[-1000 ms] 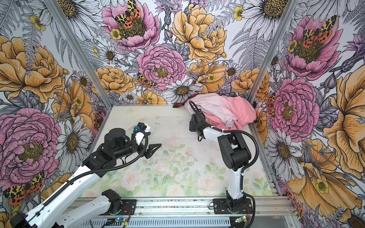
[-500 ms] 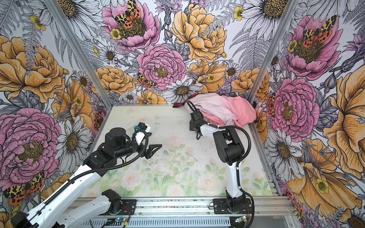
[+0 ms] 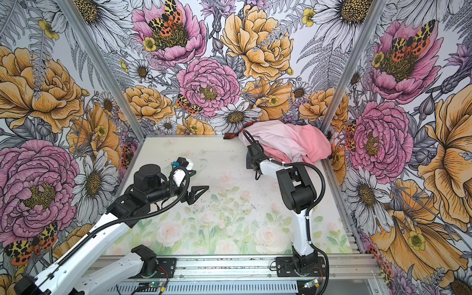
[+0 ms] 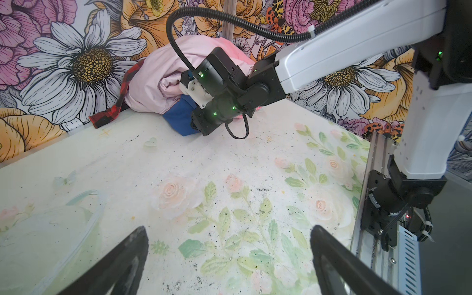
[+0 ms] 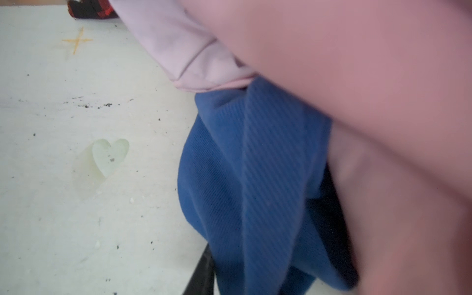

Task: Pick out a specific cloth from the pile
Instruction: 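Grasp the blue shirt in the pile with the right gripper while the left arm lifts, then lift the blue shirt high out of the pile with the right gripper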

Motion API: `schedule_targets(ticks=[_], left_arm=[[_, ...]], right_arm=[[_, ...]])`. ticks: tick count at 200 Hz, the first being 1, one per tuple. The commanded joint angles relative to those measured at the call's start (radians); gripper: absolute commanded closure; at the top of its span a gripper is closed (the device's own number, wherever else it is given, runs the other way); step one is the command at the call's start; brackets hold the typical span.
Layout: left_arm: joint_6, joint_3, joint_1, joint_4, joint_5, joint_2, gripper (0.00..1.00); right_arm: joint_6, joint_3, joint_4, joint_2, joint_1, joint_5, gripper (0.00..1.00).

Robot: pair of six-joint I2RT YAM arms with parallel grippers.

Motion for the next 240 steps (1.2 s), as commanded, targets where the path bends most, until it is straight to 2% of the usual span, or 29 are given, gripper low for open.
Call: schedule_targets(ticks=[1,9,23,62,74,90,104,133,145,171,184,196,220,240], left_arm=[[-0.015,0.002,0.009,0.025,0.036,-0.013,0.01],[-0.015,0.002,0.008,0.024,0.035,-0.013,0.01],[-0.016,0.002,0.009,0.025,0.031,-0.015,0.01],[-0.020,0.003,0.009,0.025,0.031,-0.019,0.01],[-0.022,0.006,0.009,0.025,0.033,-0.020,0.01],[-0.025,0.009,0.011,0.024,0.043,-0.022,0.01],[-0.027,0.011,0.012,0.025,0.045,-0.025,0.01],[-0.032,0.011,0.012,0.026,0.053,-0.036,0.01],[-0.034,0.010,0.013,0.026,0.058,-0.039,0.01],[-0.037,0.009,0.012,0.027,0.063,-0.045,0.01],[-0.038,0.007,0.012,0.030,0.064,-0.048,0.01],[-0.040,0.009,0.012,0.032,0.070,-0.048,0.01],[-0.042,0.011,0.013,0.033,0.073,-0.048,0.01],[-0.041,0.011,0.018,0.034,0.057,-0.060,0.01]], right_arm=[[-0.041,0.046,0.010,0.011,-0.001,-0.027,0.80],[-0.058,0.051,0.010,0.009,-0.001,-0.032,0.85],[-0.083,0.051,0.011,-0.012,0.001,-0.035,1.00],[-0.189,0.057,0.011,-0.203,0.000,-0.008,1.00],[-0.227,0.092,0.012,-0.276,-0.015,0.001,1.00],[-0.233,0.186,-0.013,-0.337,-0.063,-0.047,1.00],[-0.266,0.311,-0.045,-0.365,-0.092,-0.083,1.00],[-0.471,0.624,-0.060,-0.348,-0.085,0.017,1.00],[-0.534,0.811,-0.093,-0.294,-0.087,0.064,1.00],[-0.613,1.391,-0.220,-0.105,-0.077,0.064,1.00],[-0.615,1.542,-0.210,-0.074,-0.059,0.029,1.00],[-0.605,1.534,-0.176,-0.119,-0.032,-0.004,1.00],[-0.524,1.371,-0.103,-0.261,0.017,-0.096,1.00],[-0.444,1.368,-0.100,-0.302,0.055,-0.173,1.00]])
